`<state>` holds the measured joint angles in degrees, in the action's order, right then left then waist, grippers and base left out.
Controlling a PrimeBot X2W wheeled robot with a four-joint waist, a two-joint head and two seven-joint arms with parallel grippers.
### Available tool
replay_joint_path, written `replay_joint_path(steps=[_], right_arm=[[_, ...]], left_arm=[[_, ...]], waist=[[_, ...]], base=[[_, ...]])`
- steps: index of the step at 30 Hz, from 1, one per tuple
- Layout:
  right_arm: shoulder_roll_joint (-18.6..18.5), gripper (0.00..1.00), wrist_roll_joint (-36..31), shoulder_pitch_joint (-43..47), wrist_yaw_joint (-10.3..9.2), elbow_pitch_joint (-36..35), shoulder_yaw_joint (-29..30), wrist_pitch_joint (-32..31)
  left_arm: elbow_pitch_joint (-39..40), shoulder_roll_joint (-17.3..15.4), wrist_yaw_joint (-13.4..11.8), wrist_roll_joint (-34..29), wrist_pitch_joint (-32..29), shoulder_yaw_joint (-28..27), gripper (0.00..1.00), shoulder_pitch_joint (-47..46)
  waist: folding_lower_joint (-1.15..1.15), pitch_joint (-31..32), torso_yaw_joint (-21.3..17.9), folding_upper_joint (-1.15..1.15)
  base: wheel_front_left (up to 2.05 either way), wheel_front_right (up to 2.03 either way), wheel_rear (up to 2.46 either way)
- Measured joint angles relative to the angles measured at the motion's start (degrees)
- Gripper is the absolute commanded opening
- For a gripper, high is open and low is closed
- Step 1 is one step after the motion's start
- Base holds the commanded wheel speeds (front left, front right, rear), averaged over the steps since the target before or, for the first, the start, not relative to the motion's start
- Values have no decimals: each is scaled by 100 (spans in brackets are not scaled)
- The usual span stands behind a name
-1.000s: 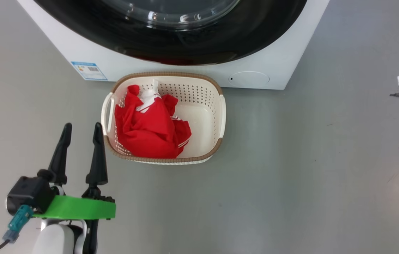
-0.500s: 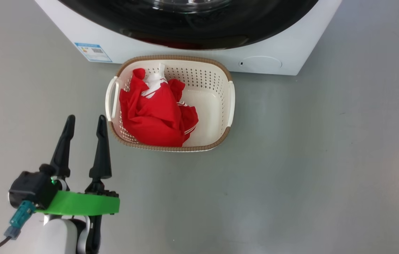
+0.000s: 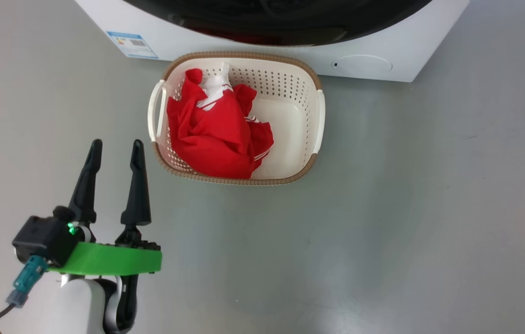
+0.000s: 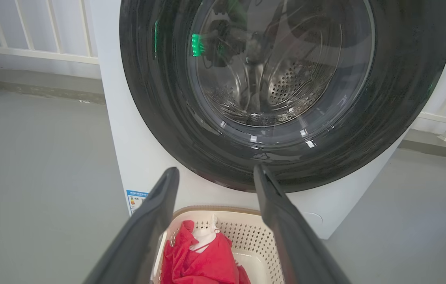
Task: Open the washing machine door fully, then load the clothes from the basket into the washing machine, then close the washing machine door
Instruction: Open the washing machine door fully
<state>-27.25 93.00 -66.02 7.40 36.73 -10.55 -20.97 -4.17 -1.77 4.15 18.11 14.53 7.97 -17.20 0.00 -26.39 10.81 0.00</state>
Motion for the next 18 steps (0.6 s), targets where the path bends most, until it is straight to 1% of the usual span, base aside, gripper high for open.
replay_joint_path(steps=[5, 12, 18], right_arm=[[13, 0, 14, -302, 0, 406, -22, -182], [80, 0, 46, -709, 0, 853, -129, -460], [143, 0, 29, -1048, 0, 1180, -178, -550]], left_arm=[[9, 1, -49, 125, 0, 63, 100, -1], [46, 2, -112, 146, 1, 90, 100, -82], [67, 3, -145, 178, 0, 122, 100, -108]], waist=[[0, -96, 96, 0], [0, -213, 193, 0], [0, -308, 232, 0]], base=[[0, 0, 0], [0, 0, 0], [0, 0, 0]])
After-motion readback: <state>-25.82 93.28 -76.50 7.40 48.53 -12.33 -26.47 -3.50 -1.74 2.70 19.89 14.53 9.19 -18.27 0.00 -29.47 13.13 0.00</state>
